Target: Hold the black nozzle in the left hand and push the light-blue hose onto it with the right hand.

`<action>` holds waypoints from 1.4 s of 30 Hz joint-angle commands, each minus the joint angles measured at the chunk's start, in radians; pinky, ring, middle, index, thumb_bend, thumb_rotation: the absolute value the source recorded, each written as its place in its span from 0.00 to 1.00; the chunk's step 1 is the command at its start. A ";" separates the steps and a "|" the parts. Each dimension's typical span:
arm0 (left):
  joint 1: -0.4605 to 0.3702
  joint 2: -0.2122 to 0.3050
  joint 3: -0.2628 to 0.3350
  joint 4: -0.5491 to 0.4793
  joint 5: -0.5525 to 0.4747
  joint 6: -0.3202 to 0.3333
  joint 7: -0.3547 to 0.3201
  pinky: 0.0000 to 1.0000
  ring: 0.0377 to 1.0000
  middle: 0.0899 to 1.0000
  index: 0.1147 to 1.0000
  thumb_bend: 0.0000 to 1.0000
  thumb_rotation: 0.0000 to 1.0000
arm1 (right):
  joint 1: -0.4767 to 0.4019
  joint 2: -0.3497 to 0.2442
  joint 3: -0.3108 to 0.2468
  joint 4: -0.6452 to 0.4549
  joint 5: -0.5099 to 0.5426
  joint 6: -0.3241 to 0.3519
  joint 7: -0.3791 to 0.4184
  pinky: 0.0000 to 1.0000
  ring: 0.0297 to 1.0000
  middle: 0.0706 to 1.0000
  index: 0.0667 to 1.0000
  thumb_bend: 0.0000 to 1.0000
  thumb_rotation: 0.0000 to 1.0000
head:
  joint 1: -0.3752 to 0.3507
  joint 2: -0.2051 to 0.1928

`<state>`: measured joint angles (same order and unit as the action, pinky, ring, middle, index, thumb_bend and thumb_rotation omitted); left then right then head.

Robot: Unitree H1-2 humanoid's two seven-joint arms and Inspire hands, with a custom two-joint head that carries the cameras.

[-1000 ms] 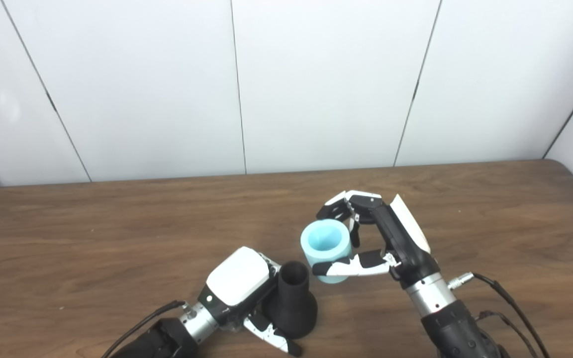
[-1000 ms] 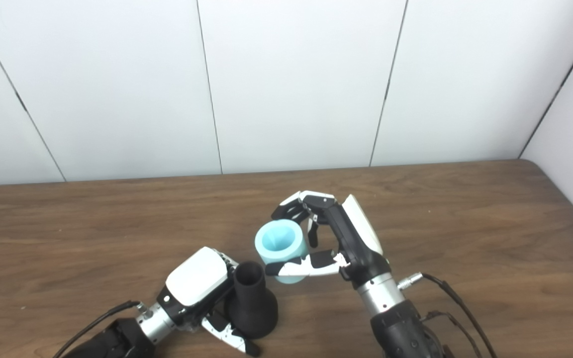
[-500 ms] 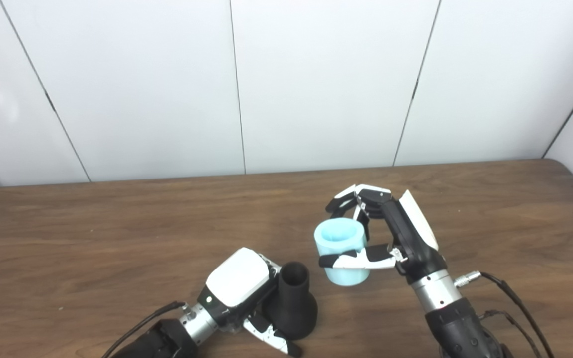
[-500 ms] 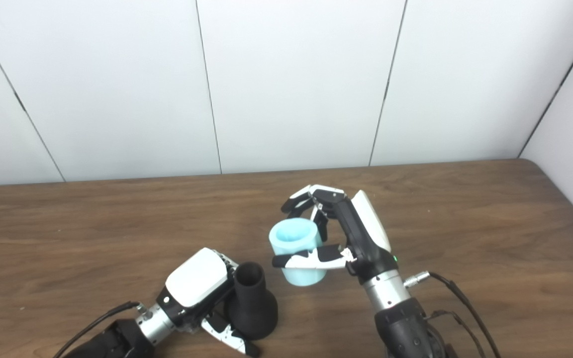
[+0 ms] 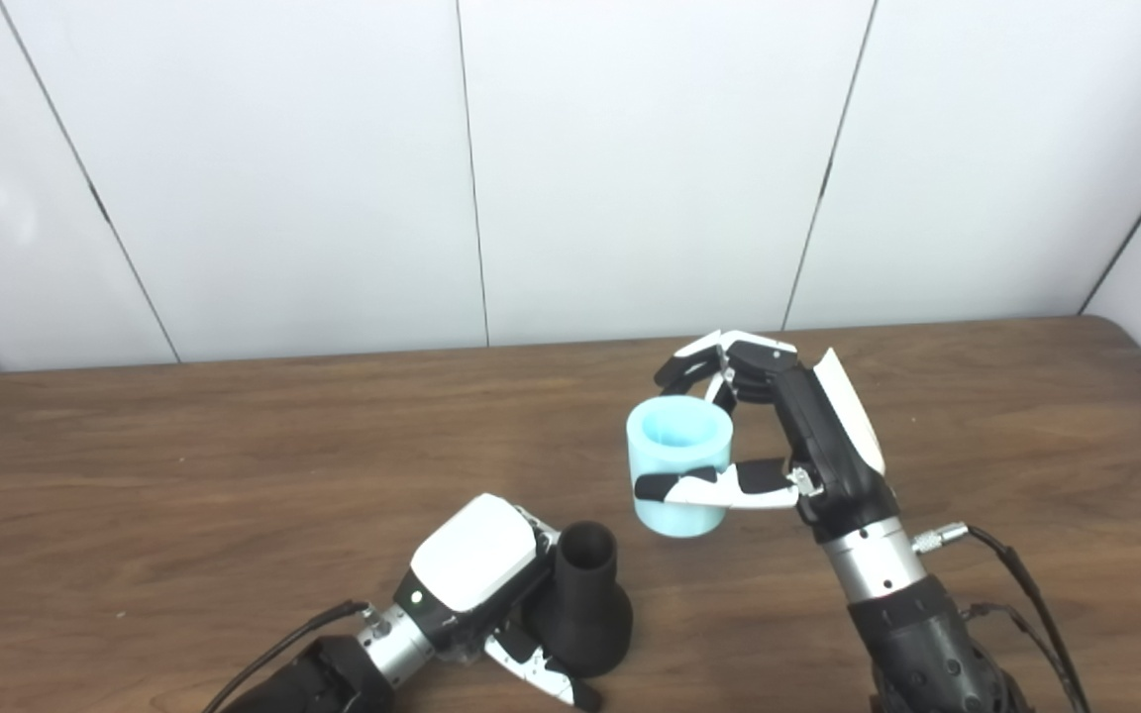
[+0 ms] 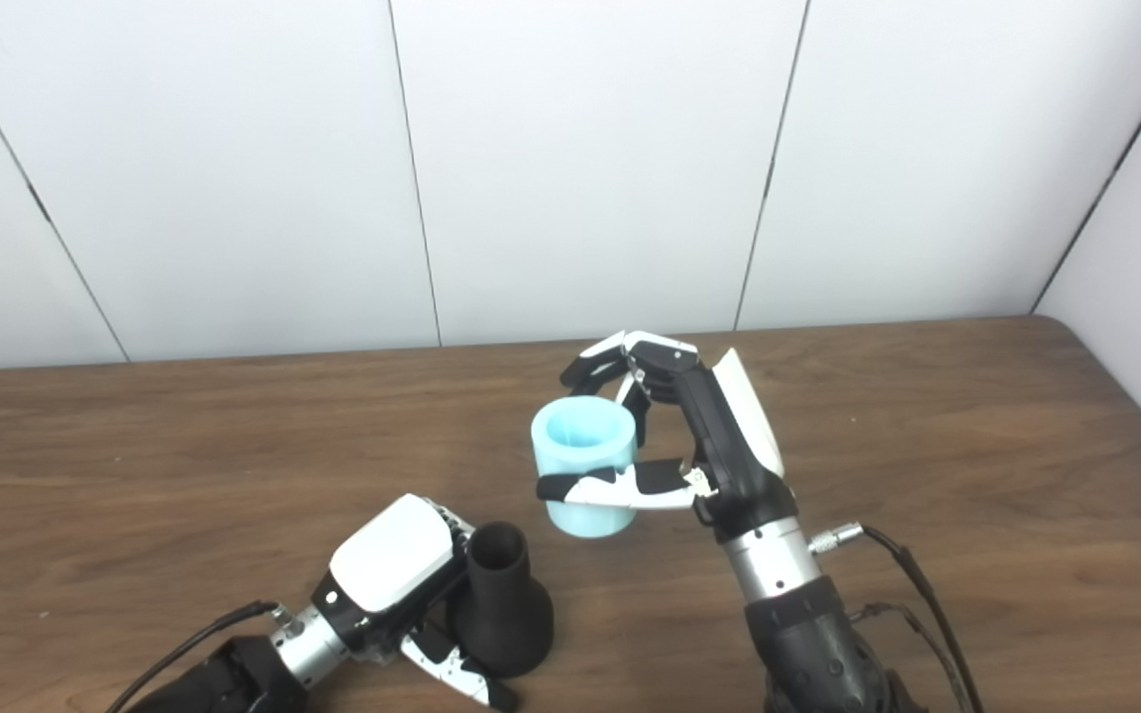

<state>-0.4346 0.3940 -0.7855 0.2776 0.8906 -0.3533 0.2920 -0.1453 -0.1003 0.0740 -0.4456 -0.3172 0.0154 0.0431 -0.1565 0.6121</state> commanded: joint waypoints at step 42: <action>0.109 -0.002 -0.071 0.054 0.072 -0.011 -0.151 0.24 0.22 0.40 0.42 0.52 0.00 | 0.064 0.112 0.107 0.082 -0.094 -0.239 -0.070 0.13 0.19 0.42 0.48 0.52 0.00 | 0.032 0.006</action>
<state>-0.4319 0.3864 -0.7788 0.2785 0.8922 -0.3572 0.2737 -0.0637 0.0175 0.1761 -0.3375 -0.4059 -0.1828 -0.0285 -0.1242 0.6182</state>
